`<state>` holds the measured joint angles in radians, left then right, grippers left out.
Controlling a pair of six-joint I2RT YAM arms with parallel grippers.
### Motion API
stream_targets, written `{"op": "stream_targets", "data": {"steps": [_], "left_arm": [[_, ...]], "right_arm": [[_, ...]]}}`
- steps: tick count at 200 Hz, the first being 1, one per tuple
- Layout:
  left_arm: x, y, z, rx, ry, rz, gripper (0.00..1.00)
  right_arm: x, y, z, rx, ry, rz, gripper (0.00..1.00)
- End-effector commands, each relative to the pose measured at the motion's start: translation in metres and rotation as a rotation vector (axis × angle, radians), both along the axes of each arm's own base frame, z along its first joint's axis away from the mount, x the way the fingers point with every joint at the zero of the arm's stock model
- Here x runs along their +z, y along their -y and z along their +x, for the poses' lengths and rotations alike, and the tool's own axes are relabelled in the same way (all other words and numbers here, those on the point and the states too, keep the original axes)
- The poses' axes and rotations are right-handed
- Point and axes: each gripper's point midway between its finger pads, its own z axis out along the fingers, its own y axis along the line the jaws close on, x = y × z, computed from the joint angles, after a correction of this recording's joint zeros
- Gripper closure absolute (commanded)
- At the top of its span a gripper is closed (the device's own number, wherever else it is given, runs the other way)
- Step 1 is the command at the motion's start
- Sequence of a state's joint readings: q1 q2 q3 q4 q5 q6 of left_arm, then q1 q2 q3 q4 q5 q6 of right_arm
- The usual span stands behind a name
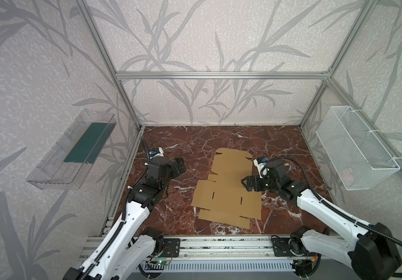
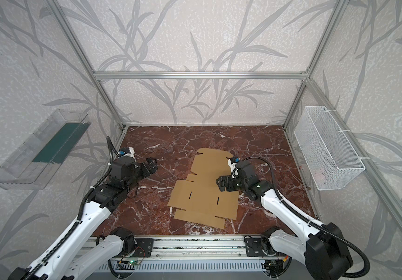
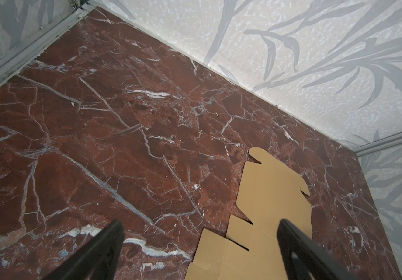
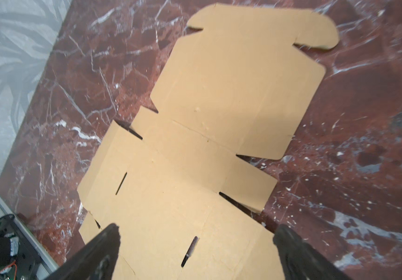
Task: Assemble paper box
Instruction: Move the paper box to the center of the table.
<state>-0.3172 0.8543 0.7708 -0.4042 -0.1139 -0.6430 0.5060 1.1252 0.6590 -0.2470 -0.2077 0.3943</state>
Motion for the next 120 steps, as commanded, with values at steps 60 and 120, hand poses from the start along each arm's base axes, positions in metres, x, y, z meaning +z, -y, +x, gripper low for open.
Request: {"op": "stream_targets", "data": {"steps": [60,120], "left_arm": [[-0.075,0.023,-0.038,-0.096,-0.294,-0.079,0.01],[-0.102,0.033,-0.049,-0.098,-0.349,-0.059,0.01]], "right_arm": [[-0.003,-0.009,0.004,0.041,-0.024,-0.027,0.01],[-0.013,-0.007,-0.002,0.055,-0.031,-0.056,0.01]]}}
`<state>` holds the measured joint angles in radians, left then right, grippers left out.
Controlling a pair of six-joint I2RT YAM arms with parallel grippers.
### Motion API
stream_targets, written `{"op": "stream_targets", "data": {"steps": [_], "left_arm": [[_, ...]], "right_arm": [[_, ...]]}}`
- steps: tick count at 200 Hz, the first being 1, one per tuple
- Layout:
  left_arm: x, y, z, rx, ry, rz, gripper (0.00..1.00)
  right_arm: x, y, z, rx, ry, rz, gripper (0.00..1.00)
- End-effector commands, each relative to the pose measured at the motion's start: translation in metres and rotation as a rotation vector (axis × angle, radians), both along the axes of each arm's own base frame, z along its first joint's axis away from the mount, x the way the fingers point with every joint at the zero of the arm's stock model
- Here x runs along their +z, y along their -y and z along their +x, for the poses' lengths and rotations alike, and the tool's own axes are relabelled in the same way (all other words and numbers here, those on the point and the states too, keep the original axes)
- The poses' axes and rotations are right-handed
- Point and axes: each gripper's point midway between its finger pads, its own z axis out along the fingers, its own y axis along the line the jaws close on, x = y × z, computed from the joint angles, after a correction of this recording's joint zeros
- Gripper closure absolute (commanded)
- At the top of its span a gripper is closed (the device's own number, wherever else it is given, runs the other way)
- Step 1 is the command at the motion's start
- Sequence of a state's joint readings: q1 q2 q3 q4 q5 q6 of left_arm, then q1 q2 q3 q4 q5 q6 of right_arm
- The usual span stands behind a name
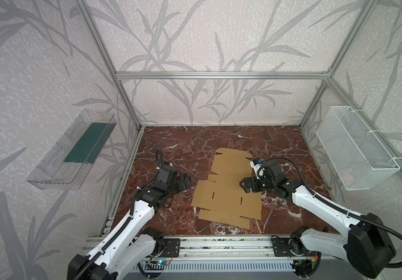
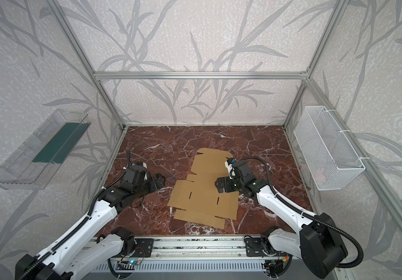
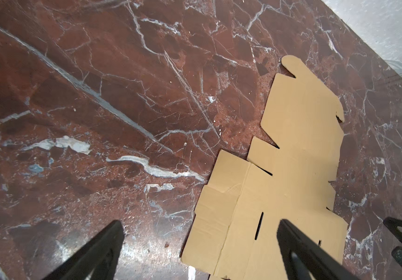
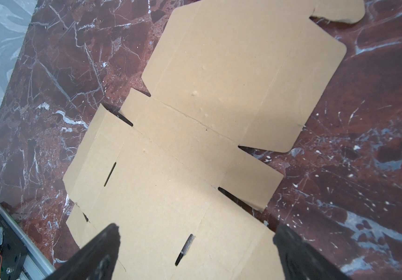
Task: Assemble paper box
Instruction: Move the paper box to the center of the table.
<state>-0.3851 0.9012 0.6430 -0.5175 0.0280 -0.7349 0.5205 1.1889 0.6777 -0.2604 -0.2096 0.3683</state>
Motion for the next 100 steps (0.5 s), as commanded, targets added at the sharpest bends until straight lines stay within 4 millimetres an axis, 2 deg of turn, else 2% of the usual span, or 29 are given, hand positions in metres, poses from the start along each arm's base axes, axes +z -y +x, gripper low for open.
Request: {"op": "stream_targets", "data": {"steps": [1,40,100], "left_arm": [[-0.012,0.002,-0.006,0.017,-0.036,0.005,0.01],[-0.023,0.006,-0.006,0.017,-0.052,0.034,0.01],[-0.069,0.038,-0.005,-0.026,-0.136,-0.041,0.01]], "right_arm": [[0.001,-0.002,-0.002,0.022,0.006,-0.016,0.01],[-0.005,-0.003,-0.003,0.032,-0.002,-0.049,0.01],[-0.018,-0.002,-0.002,0.036,-0.034,-0.091,0.01]]}}
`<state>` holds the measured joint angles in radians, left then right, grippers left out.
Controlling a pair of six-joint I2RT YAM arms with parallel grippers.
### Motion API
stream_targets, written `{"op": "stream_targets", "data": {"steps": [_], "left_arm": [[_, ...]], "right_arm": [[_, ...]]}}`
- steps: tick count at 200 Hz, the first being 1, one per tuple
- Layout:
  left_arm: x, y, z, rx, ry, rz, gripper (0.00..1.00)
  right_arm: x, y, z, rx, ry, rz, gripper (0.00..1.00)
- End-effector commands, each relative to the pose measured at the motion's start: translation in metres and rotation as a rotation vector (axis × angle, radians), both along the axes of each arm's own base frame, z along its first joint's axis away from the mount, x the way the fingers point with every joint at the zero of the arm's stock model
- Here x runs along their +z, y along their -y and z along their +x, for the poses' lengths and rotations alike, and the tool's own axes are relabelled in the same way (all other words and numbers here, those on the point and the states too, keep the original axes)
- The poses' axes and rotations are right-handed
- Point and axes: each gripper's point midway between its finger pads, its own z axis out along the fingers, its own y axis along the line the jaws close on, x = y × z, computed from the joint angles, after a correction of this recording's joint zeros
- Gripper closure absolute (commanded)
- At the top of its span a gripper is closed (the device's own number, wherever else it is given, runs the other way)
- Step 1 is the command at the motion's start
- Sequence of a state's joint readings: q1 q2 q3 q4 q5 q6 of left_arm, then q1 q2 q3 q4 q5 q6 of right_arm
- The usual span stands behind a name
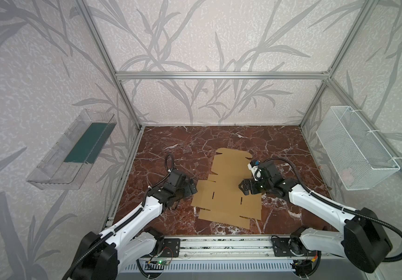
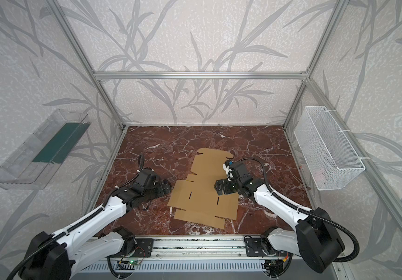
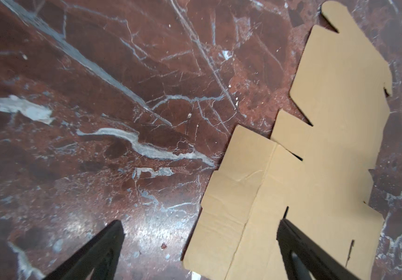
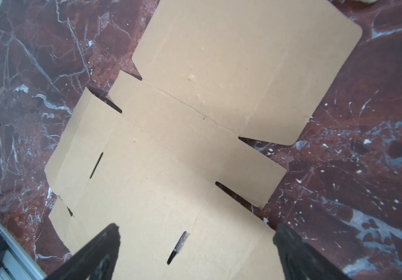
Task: Assemble paper box
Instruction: Move the paper box to the center of the table.
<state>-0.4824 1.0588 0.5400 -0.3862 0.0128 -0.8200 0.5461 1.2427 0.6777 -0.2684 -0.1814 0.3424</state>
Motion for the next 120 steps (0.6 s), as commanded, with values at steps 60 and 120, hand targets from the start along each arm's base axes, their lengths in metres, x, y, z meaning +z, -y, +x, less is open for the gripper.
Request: {"op": "stream_targets", "data": {"steps": [60,120], "left_arm": [[-0.021,0.041,-0.009,-0.041,-0.040,-0.080,0.01],[-0.035,0.065,-0.038,-0.073,-0.073,-0.092,0.01]], "right_arm": [[-0.005,0.008,0.000,-0.005,-0.013,-0.077,0.01],[-0.011,0.005,0.001,0.002,-0.031,-0.074,0.01]]}}
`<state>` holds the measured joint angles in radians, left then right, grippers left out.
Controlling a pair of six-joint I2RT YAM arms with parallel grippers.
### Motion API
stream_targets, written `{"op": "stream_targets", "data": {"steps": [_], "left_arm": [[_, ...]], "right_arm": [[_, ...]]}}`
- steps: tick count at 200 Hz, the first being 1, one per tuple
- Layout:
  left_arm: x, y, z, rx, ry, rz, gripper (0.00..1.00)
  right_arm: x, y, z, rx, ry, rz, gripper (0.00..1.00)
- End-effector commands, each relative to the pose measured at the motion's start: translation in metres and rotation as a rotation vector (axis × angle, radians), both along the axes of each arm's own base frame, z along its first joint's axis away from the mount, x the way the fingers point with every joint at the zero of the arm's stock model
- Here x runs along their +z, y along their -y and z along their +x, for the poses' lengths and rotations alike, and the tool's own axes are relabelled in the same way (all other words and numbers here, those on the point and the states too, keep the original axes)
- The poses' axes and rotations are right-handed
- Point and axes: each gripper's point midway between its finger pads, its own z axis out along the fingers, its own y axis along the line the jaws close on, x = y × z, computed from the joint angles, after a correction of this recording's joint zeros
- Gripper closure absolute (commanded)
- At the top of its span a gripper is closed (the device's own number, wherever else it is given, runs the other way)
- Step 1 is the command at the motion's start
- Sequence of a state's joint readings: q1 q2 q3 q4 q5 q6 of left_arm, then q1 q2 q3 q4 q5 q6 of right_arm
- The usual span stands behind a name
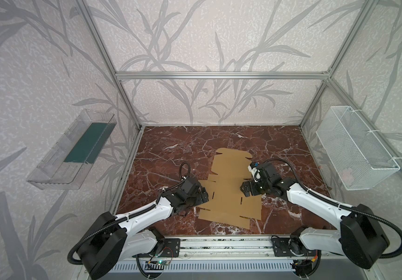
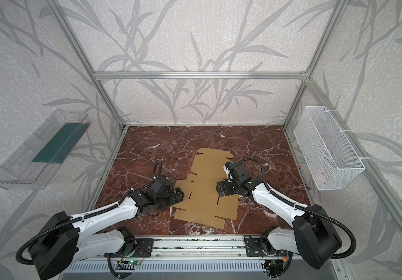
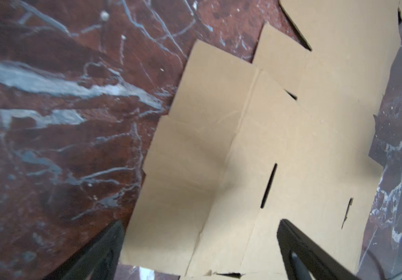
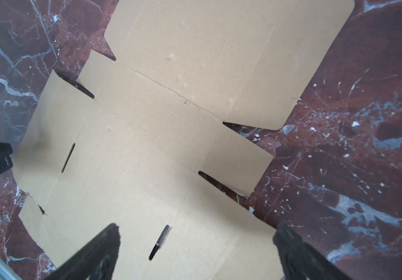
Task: Assemble paper box
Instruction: Move the paper box to the center of the table.
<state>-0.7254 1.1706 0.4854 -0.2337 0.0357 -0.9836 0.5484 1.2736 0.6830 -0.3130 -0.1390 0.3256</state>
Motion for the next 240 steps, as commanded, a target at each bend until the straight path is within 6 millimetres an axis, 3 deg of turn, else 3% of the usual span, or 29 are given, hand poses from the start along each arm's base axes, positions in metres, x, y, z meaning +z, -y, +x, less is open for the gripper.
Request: {"op": "stream_targets", "data": {"steps": [1,44,84,120,165,193,240], "left_arm": [[-0.007,0.001,-0.007,0.045,-0.009,-0.005,0.01],[-0.011,0.004,-0.023,0.038,-0.011,-0.015,0.01],[-0.009,0.011,-0.035,0.040,-0.009,-0.032,0.01],[0.005,0.010,-0.043,0.065,0.027,-0.015,0.02],[0.046,-0.008,-0.037,0.189,0.144,-0.076,0.02],[0.041,-0.007,-0.046,0.210,0.120,-0.145,0.02],[0.038,0.005,-0.056,0.169,0.103,-0.143,0.02]], "right_arm": [[0.003,-0.005,0.004,0.011,0.003,0.000,0.01],[-0.002,-0.013,0.007,0.025,-0.028,0.014,0.01],[0.000,-0.007,0.016,-0.006,-0.001,-0.018,0.01],[0.003,0.001,0.023,-0.049,0.040,-0.048,0.01],[-0.029,0.020,0.021,-0.151,-0.013,-0.099,0.01],[-0.040,0.023,0.013,-0.164,-0.078,-0.101,0.01],[-0.051,0.012,0.003,-0.130,-0.122,-0.032,0.00]]}}
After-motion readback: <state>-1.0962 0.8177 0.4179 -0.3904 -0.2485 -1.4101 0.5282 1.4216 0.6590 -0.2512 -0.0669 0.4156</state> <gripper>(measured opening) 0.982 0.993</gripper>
